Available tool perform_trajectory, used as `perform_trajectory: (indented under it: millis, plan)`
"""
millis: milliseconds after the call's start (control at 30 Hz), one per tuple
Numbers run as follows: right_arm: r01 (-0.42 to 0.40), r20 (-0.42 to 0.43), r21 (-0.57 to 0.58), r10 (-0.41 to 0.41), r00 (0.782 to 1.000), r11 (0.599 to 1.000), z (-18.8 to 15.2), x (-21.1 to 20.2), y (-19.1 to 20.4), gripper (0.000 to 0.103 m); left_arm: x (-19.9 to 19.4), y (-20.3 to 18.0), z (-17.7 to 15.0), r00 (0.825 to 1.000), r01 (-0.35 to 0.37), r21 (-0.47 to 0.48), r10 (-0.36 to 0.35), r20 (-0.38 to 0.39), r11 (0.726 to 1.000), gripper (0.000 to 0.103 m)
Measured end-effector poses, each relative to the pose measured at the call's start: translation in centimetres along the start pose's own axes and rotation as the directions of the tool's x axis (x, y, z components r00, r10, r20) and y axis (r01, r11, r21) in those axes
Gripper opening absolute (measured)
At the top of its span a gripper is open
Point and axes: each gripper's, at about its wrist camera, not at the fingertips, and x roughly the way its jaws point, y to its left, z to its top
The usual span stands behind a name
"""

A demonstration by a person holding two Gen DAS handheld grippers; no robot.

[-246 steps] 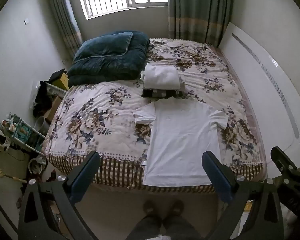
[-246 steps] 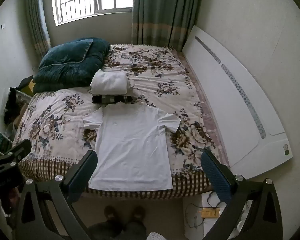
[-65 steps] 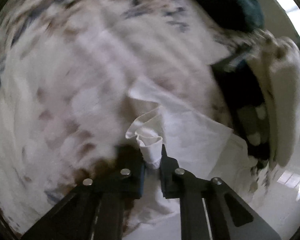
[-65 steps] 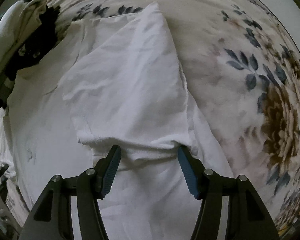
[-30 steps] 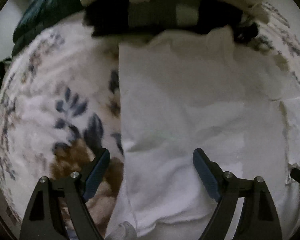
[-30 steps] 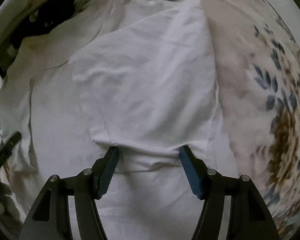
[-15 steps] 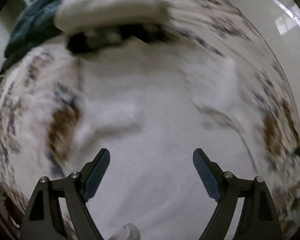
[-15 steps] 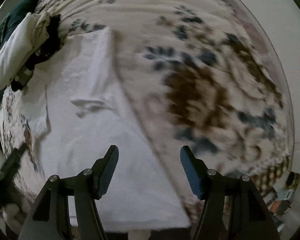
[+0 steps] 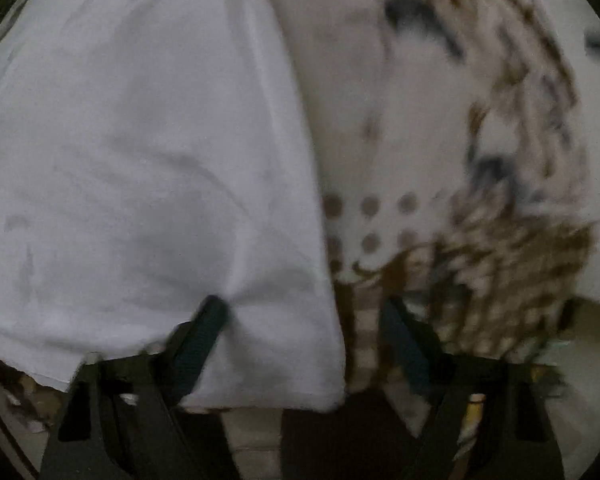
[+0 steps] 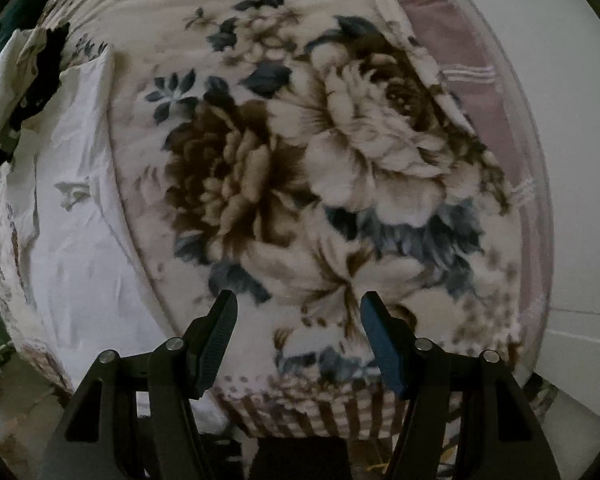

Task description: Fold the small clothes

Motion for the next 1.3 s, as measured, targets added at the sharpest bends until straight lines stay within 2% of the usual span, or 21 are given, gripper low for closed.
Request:
perform_trajectory:
  millis: [33,67,100,200,267,367,500,567,633,667,700,733,767,800,900,1000,1067,1167,1200,1300]
  plan:
    - [-0.013,-0.003,-0.002,0.013,1.000,1.000,0.6,0.3,0.2,0.066,0.1,-0.2,-0.2,0.999,-0.029,0.000,0.029,0.023,1.000,0.055]
    - [-0.032,-0.003,-0.005,0.032,0.999,0.999,1.3,0.5,0.4,0.066,0.0,-0.2,-0.4,0.998,-0.039,-0.005,0.039,0.046,0.999,0.031]
    - [-0.058,-0.002,-0.011,0.058,0.998,0.998,2.2,0.8,0.8,0.066,-0.7,0.0,-0.5,0.997,-0.032,-0.015,0.033,0.071,0.999,0.002]
    - [-0.167,-0.014,-0.048,0.166,0.986,0.985,5.4,1.8,3.2,0.066,-2.7,0.8,-1.2,0.991,-0.017,-0.044,0.023,0.133,0.999,0.002]
    - [-0.270,-0.047,-0.070,0.267,0.963,0.960,8.6,2.8,5.9,0.066,-4.4,1.5,-1.9,0.983,-0.019,-0.056,0.028,0.179,0.998,0.002]
    - [-0.356,-0.078,-0.112,0.349,0.934,0.928,12.6,3.9,9.9,0.066,-6.9,2.8,-2.9,0.972,-0.008,-0.078,0.026,0.234,0.997,0.002]
    - [-0.446,-0.120,-0.123,0.433,0.893,0.887,18.8,6.0,15.5,0.066,-9.7,4.8,-4.0,0.966,0.016,-0.128,0.018,0.259,0.992,0.002]
    - [-0.464,-0.137,-0.119,0.448,0.883,0.878,21.5,7.3,17.9,0.066,-10.9,6.2,-4.7,0.963,0.024,-0.159,0.019,0.267,0.987,0.002]
    - [-0.456,-0.141,-0.098,0.442,0.886,0.884,23.6,8.6,19.7,0.066,-11.8,8.0,-5.4,0.961,0.031,-0.184,0.022,0.277,0.983,0.002]
    - [-0.460,-0.142,-0.088,0.446,0.883,0.883,24.2,9.1,20.5,0.063,-12.1,8.9,-5.8,0.959,0.032,-0.196,0.024,0.281,0.980,0.002]
    - [-0.469,-0.149,-0.079,0.455,0.878,0.880,24.6,9.6,21.3,0.049,-12.4,9.5,-5.9,0.958,0.037,-0.212,0.025,0.285,0.977,0.002]
    - [-0.469,-0.148,-0.072,0.455,0.878,0.880,25.0,9.9,22.3,0.037,-12.7,9.9,-6.0,0.957,0.039,-0.226,0.029,0.289,0.973,0.002]
    - [-0.455,-0.142,-0.086,0.441,0.886,0.887,25.0,9.9,23.3,0.017,-12.9,10.5,-6.2,0.955,0.046,-0.241,0.028,0.294,0.970,0.002]
    - [-0.417,-0.124,-0.124,0.403,0.907,0.900,24.9,9.4,24.7,0.008,-13.3,11.3,-6.4,0.953,0.055,-0.258,0.025,0.300,0.965,0.002]
    - [-0.362,-0.089,-0.200,0.351,0.932,0.910,23.7,7.5,27.5,0.007,-14.3,13.2,-6.9,0.944,0.077,-0.291,0.024,0.328,0.954,0.002]
    - [-0.310,-0.077,-0.284,0.301,0.951,0.907,22.3,4.3,32.2,0.007,-16.2,16.5,-8.2,0.933,0.104,-0.328,0.022,0.358,0.939,0.002]
    - [-0.302,-0.076,-0.321,0.293,0.953,0.898,21.4,2.4,34.7,0.007,-17.1,18.6,-9.2,0.927,0.117,-0.359,0.027,0.373,0.926,0.002]
    - [-0.285,-0.072,-0.381,0.280,0.957,0.879,19.9,0.2,40.7,0.007,-18.5,22.9,-11.0,0.918,0.158,-0.431,0.028,0.395,0.888,0.002]
    - [-0.272,-0.069,-0.405,0.268,0.961,0.873,19.2,-0.2,43.6,0.007,-19.0,24.8,-11.6,0.915,0.177,-0.462,0.028,0.403,0.869,0.002]
    - [-0.240,-0.061,-0.459,0.239,0.969,0.856,17.5,-0.6,49.1,0.006,-19.3,29.9,-13.3,0.906,0.215,-0.536,0.037,0.421,0.817,0.002]
